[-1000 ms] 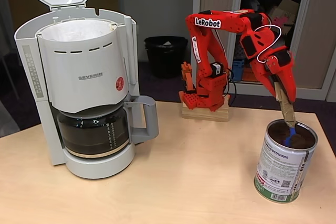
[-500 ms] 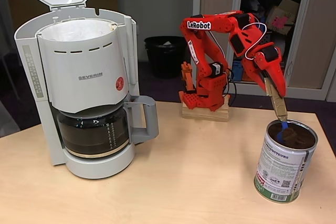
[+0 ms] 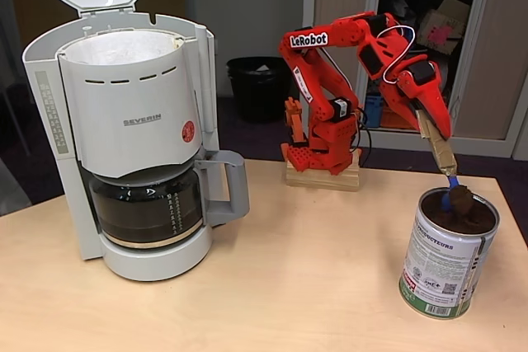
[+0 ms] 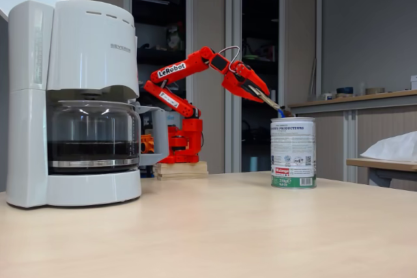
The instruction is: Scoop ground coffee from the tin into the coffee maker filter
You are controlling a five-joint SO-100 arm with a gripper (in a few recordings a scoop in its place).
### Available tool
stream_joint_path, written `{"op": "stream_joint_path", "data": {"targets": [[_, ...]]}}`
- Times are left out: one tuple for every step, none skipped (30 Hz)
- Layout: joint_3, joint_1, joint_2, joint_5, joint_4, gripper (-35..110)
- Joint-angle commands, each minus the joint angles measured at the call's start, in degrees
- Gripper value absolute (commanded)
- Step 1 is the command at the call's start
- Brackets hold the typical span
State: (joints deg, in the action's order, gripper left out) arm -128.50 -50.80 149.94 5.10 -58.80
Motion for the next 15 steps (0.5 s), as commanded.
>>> {"op": "stream_joint_path", "data": {"targets": [[3.43, -0.53, 1.76, 1.32, -1.32, 0], [3.69, -0.53, 1.85, 1.23, -1.32, 0], [3.96, -0.53, 1.93, 1.14, -1.23, 0], [4.04, -0.35, 2.11, 1.14, -1.05, 0], [4.31, -0.09, 2.11, 1.14, -0.97, 0], [4.48, 0.26, 2.11, 1.14, -0.79, 0], [4.57, 0.53, 2.2, 0.88, -0.35, 0], [4.75, 0.79, 2.2, 0.88, -0.18, 0], [5.01, 0.97, 2.2, 0.88, -0.09, 0], [5.1, 1.05, 2.2, 0.97, 0.09, 0], [5.19, 1.05, 2.2, 1.05, 0.18, 0], [5.19, 1.14, 2.2, 1.05, 0.18, 0], [5.19, 1.23, 2.2, 1.23, 0.18, 0], [5.01, 1.58, 2.11, 1.32, 0.18, 0], [4.66, 1.85, 2.02, 1.05, 0.18, 0]]}}
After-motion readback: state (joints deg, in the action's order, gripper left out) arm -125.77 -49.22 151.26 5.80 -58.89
